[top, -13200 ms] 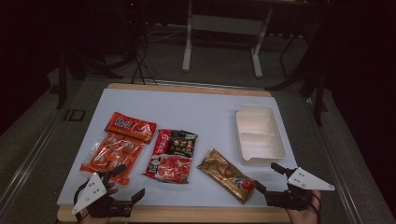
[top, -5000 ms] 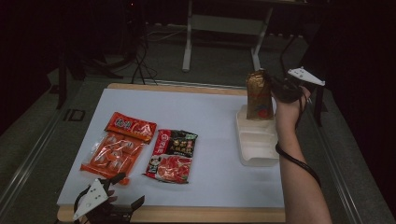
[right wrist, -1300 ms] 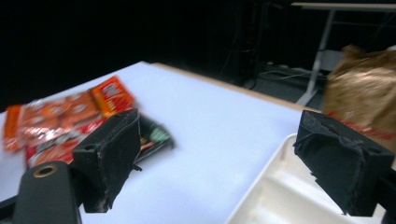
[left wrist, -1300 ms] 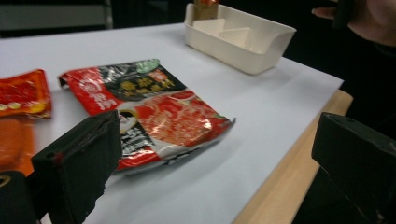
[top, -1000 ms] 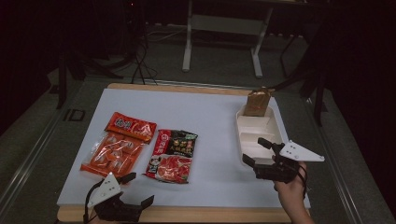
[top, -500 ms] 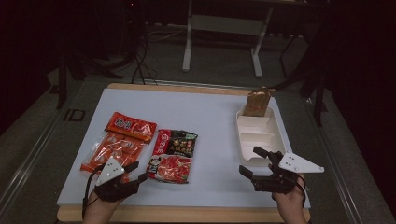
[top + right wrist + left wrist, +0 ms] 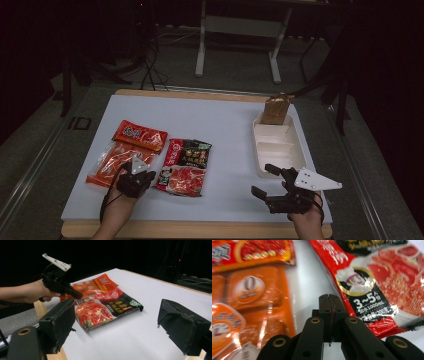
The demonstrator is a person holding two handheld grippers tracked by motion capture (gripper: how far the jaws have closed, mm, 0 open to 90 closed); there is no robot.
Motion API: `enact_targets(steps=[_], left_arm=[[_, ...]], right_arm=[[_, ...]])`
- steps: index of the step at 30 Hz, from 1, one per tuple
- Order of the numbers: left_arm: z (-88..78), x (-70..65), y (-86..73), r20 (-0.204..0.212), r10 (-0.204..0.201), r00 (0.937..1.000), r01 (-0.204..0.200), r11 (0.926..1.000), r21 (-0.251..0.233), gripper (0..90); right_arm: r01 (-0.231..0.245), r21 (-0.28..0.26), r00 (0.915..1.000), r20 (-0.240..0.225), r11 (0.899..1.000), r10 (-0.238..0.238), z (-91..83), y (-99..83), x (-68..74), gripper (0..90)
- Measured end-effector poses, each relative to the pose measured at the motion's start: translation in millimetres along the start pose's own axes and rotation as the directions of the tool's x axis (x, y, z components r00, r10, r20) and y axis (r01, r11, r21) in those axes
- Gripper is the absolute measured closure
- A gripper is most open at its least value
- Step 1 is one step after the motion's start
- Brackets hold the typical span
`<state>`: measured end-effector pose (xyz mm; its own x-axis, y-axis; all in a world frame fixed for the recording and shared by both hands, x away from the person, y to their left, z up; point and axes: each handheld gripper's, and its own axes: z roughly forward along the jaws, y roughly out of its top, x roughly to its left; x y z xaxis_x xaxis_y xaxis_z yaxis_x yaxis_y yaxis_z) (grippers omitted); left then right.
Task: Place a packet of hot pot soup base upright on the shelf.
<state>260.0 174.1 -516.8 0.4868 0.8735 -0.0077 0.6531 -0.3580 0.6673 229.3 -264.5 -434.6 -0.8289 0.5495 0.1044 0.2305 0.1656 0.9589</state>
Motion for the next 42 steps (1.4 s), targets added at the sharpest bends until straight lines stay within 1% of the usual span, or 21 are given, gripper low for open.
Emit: enact_targets(steps=[2, 4, 6, 7, 12, 14, 16, 17, 20, 22, 24, 25, 27, 28, 30, 32, 34, 35, 36, 38, 42], left_arm=[[3.6, -2.9, 1.0, 0.013, 0.013, 0.9998, -0.014, 0.9996, 0.023, 90.0], [5.8, -5.1, 1.9, 0.002, 0.023, 0.9997, -0.023, 0.9992, 0.032, 90.0], [5.1, -2.6, 2.3, 0.027, 0.001, 0.9996, -0.002, 0.9999, 0.010, 90.0], [5.3, -1.6, 2.6, 0.036, -0.002, 0.9993, 0.002, 1.0000, 0.008, 90.0], [6.9, -5.4, 6.2, 0.063, 0.028, 0.9976, -0.029, 0.9996, 0.005, 90.0], [9.4, -7.4, 9.3, 0.051, 0.046, 0.9976, -0.046, 0.9989, 0.012, 90.0], [14.0, -6.1, 12.2, 0.047, 0.042, 0.9980, -0.043, 0.9989, 0.019, 90.0], [16.6, -5.2, 13.5, 0.048, 0.033, 0.9983, -0.034, 0.9991, 0.027, 90.0], [20.9, -4.9, 18.3, 0.041, 0.034, 0.9986, -0.035, 0.9990, 0.027, 90.0], [23.6, -5.5, 21.8, 0.049, 0.030, 0.9983, -0.032, 0.9990, 0.032, 90.0], [24.8, -8.8, 24.0, 0.049, 0.045, 0.9978, -0.047, 0.9983, 0.034, 90.0], [25.4, -10.5, 24.7, 0.056, 0.053, 0.9970, -0.055, 0.9978, 0.036, 90.0], [26.2, -13.7, 25.6, 0.072, 0.049, 0.9962, -0.052, 0.9980, 0.036, 90.0], [26.5, -16.7, 26.0, 0.077, 0.057, 0.9954, -0.060, 0.9975, 0.036, 90.0], [27.2, -23.2, 27.0, 0.097, 0.068, 0.9929, -0.072, 0.9967, 0.038, 90.0], [28.3, -30.4, 28.2, 0.118, 0.089, 0.9890, -0.094, 0.9949, 0.036, 90.0], [30.0, -36.4, 30.0, 0.131, 0.100, 0.9863, -0.106, 0.9938, 0.035, 90.0], [30.0, -36.4, 30.0, 0.131, 0.100, 0.9863, -0.106, 0.9938, 0.035, 90.0], [31.9, -39.4, 31.9, 0.138, 0.109, 0.9845, -0.114, 0.9929, 0.034, 90.0], [34.2, -41.9, 34.5, 0.147, 0.103, 0.9838, -0.109, 0.9934, 0.034, 90.0], [38.7, -47.8, 39.5, 0.158, 0.114, 0.9809, -0.120, 0.9922, 0.033, 90.0]], right_arm=[[-0.004, 0.000, 1.0000, 0.002, 1.000, 0.004, -1.1, -0.9, -0.9, 14.4], [-0.017, 0.000, 0.9999, -0.002, 1.000, 0.017, -2.2, -1.6, -2.0, 14.4], [-0.014, -0.001, 0.9999, 0.006, 1.000, 0.014, -3.3, -1.9, -2.2, 14.4], [-0.016, 0.000, 0.9999, 0.004, 1.000, 0.016, -3.7, -2.1, -2.4, 14.4], [-0.015, 0.009, 0.9998, 0.013, 1.000, 0.015, -4.6, -3.4, -1.4, 14.4], [-0.011, 0.014, 0.9999, 0.011, 1.000, 0.010, -4.7, -3.6, -0.7, 14.4], [-0.011, 0.016, 0.9998, 0.014, 1.000, 0.011, -5.1, -4.0, -0.5, 14.5], [-0.013, 0.016, 0.9998, 0.015, 1.000, 0.013, -5.3, -4.2, -0.5, 14.5], [-0.015, 0.018, 0.9998, 0.015, 1.000, 0.015, -6.2, -4.2, -0.6, 14.5], [-0.016, 0.016, 0.9998, 0.015, 1.000, 0.015, -6.3, -4.1, -1.0, 14.5], [-0.017, 0.016, 0.9998, 0.013, 1.000, 0.017, -6.0, -4.3, -1.4, 14.4], [-0.016, 0.018, 0.9998, 0.013, 1.000, 0.015, -5.8, -4.4, -1.5, 14.5], [-0.015, 0.021, 0.9998, 0.011, 1.000, 0.015, -5.4, -4.6, -1.5, 14.5], [-0.016, 0.020, 0.9998, 0.011, 1.000, 0.016, -5.4, -4.7, -1.5, 14.4], [-0.016, 0.023, 0.9998, 0.008, 1.000, 0.016, -5.4, -4.5, -1.3, 14.5], [-0.015, 0.021, 0.9999, 0.008, 1.000, 0.015, -5.6, -4.4, -1.3, 14.5], [-0.012, 0.019, 0.9999, 0.010, 1.000, 0.012, -5.6, -4.2, -1.1, 14.6], [-0.012, 0.019, 0.9999, 0.010, 1.000, 0.012, -5.6, -4.2, -1.1, 14.6], [-0.007, 0.020, 0.9999, 0.010, 1.000, 0.007, -5.6, -4.1, -0.8, 14.7], [-0.006, 0.018, 1.0000, 0.006, 1.000, 0.006, -5.7, -3.9, 0.0, 14.7], [0.000, 0.020, 1.0000, 0.003, 1.000, -0.001, -5.6, -3.5, 1.2, 14.7]])
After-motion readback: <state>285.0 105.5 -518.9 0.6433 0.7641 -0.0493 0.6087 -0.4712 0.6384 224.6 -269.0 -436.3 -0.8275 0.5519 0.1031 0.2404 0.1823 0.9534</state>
